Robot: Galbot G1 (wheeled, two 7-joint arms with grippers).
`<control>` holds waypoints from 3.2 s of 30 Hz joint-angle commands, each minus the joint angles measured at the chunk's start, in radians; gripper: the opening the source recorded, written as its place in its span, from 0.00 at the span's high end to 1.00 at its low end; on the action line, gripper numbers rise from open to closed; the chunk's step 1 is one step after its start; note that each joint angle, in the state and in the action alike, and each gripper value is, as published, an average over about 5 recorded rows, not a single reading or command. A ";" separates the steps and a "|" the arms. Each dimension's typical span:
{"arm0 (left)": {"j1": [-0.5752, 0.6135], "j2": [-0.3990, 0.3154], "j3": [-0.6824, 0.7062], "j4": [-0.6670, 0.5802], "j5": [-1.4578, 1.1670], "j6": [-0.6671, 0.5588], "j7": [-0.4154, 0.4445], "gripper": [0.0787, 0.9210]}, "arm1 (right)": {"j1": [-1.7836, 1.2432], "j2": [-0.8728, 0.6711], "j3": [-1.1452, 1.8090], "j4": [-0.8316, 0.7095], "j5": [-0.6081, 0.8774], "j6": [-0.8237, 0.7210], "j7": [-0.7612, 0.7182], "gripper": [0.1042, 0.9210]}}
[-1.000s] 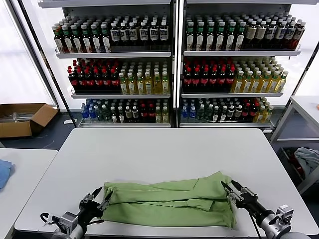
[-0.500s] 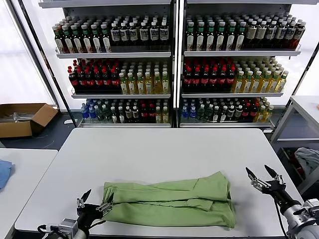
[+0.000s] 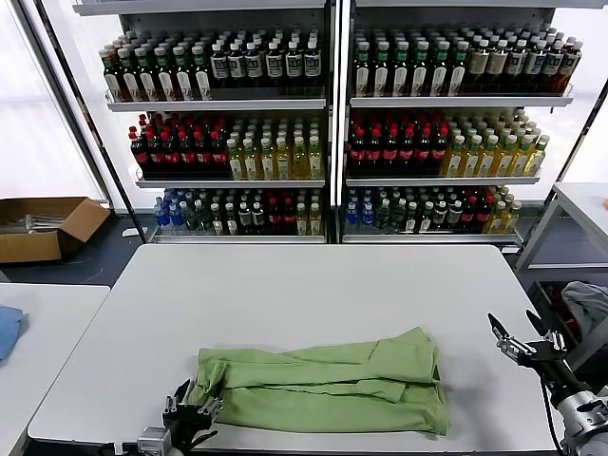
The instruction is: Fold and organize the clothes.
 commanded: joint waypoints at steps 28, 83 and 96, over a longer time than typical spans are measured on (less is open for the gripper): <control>-0.079 0.207 -0.572 -0.030 -0.086 0.043 0.233 0.98 | 0.024 0.000 0.011 0.031 0.024 0.000 0.006 0.12; -0.161 -0.093 0.315 0.021 -0.069 0.068 0.017 0.97 | 0.010 0.023 0.004 0.041 0.005 -0.015 0.009 0.12; -0.101 -0.070 0.248 -0.255 -0.313 0.117 -0.008 0.56 | 0.007 0.040 -0.003 0.074 0.004 -0.025 0.012 0.12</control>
